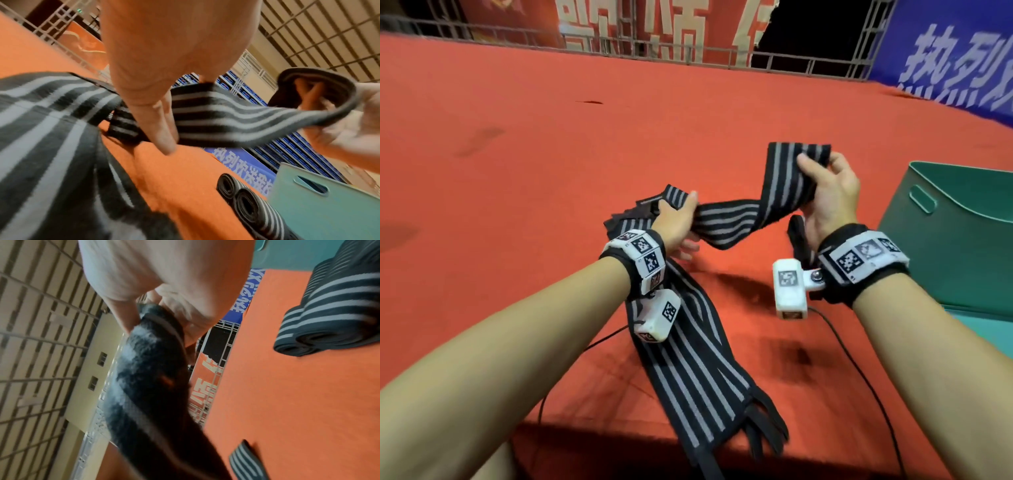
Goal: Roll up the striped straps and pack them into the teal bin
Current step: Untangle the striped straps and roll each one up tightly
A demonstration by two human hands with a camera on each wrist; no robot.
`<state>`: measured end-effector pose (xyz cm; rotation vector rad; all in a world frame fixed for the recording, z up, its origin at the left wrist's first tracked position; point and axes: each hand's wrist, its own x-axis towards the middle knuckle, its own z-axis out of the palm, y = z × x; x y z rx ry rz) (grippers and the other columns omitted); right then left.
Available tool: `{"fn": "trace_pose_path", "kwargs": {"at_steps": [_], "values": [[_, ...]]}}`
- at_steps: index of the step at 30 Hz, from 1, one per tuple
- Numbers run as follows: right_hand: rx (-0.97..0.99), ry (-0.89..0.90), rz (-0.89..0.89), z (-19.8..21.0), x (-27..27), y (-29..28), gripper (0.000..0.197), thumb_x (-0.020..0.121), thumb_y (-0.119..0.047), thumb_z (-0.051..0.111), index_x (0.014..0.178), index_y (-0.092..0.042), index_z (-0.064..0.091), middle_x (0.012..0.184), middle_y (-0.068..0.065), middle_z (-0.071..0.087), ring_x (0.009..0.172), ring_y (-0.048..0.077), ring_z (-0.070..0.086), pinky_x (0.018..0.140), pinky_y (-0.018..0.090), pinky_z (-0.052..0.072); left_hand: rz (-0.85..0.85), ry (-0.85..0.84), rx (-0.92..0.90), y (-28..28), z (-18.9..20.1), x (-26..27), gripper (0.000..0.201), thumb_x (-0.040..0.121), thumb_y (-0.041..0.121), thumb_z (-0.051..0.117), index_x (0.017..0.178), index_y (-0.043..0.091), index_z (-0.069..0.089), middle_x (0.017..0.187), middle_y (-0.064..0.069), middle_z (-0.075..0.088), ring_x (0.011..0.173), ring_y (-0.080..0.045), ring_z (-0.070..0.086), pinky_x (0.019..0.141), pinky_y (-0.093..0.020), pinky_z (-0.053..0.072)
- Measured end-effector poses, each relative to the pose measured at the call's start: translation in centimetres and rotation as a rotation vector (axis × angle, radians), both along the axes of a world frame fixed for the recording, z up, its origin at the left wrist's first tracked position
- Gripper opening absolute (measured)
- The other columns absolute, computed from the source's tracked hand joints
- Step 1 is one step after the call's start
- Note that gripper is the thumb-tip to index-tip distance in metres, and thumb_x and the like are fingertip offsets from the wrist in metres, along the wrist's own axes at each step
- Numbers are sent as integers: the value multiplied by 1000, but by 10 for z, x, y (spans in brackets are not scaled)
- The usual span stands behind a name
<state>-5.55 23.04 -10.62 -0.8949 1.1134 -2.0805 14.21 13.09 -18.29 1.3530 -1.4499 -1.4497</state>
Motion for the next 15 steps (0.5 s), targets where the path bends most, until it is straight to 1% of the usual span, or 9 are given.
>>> {"fn": "trace_pose_path", "kwargs": {"at_steps": [2,3,4,6,7,8,11,13,15], "values": [[-107,-48,-18,21,-1,0,16,83,-5,70,96,-14,66,86,1,74,81,18,70,74,32,57,-57,-23,-90,-9,-4,11,87,94,71,36,159,14,24,125,-12,66,112,-30,66,98,-50,53],[-142,-61,-5,30,0,1,18,88,-1,66,101,-13,66,91,3,75,86,19,71,77,33,57,-119,-40,-133,-14,-9,15,82,95,60,46,159,13,27,139,-11,60,126,-26,58,112,-48,44],[-161,-72,17,37,2,1,20,91,1,63,106,-12,66,96,4,76,90,20,72,79,34,58,-164,-100,-166,-20,-16,19,81,94,43,59,161,13,25,151,-11,51,137,-25,49,119,-45,36],[-165,-73,84,47,8,2,23,94,3,59,111,-10,66,101,8,75,92,22,73,81,35,59,-198,-330,-264,-22,-24,23,100,83,17,77,163,14,18,164,-10,32,151,-26,32,124,-43,28],[-158,-65,125,49,12,3,23,95,3,58,112,-9,65,101,9,75,90,22,73,80,35,59,-200,-436,-332,-22,-29,22,105,80,14,82,162,13,17,167,-10,24,154,-26,24,125,-42,25],[-149,-57,161,49,15,3,22,95,3,57,113,-8,65,99,9,73,87,22,72,78,34,59,-202,-499,-375,-20,-31,20,108,79,15,85,163,13,16,169,-10,18,156,-25,19,126,-41,23],[-121,-55,213,50,17,7,19,95,3,55,109,-7,64,88,7,70,71,17,68,67,30,56,-238,-502,-363,-20,-33,14,103,88,30,79,164,18,11,171,-5,7,157,-25,12,127,-40,18],[-135,-83,186,50,15,10,19,94,5,55,105,-8,64,84,7,70,69,17,67,66,30,56,-299,-534,-308,-17,-29,9,87,99,40,64,164,20,9,171,-5,3,158,-24,10,125,-34,13],[-169,-118,131,51,10,12,20,92,7,55,105,-6,64,87,9,71,72,20,68,69,32,56,-332,-580,-250,-14,-27,3,78,102,58,46,163,20,18,171,-10,8,157,-27,13,124,-34,11]]}}
